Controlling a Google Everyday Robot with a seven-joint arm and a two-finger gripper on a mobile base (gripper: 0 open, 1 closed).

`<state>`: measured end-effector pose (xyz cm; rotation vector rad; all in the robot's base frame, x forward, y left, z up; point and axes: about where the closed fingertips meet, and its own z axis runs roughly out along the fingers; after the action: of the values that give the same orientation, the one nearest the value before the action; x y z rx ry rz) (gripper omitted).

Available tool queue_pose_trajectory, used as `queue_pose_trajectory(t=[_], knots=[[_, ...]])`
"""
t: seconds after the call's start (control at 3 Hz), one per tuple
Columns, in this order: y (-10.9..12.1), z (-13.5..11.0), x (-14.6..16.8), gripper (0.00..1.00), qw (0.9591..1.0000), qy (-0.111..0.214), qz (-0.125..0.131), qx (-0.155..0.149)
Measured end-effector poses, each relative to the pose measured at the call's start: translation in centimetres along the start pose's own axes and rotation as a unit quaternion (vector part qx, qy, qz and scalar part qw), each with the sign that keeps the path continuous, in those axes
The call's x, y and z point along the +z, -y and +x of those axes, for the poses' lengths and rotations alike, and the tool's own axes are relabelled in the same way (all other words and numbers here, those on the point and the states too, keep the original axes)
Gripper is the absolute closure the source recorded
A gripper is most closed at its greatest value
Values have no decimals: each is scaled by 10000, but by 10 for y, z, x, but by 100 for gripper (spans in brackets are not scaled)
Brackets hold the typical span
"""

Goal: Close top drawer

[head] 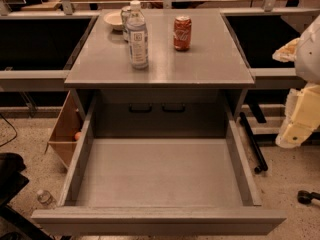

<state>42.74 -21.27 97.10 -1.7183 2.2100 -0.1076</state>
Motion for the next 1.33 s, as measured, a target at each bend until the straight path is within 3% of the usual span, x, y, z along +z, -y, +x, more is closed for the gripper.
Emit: queue_pose_trajectory(t=[0.67, 1.0, 1.33], knots=[[-82, 14, 30, 0, 9987, 421, 290, -6], [-124, 32, 78, 0, 9997, 150, 174, 7], [-173, 70, 146, 19, 9988, -378, -283, 159]])
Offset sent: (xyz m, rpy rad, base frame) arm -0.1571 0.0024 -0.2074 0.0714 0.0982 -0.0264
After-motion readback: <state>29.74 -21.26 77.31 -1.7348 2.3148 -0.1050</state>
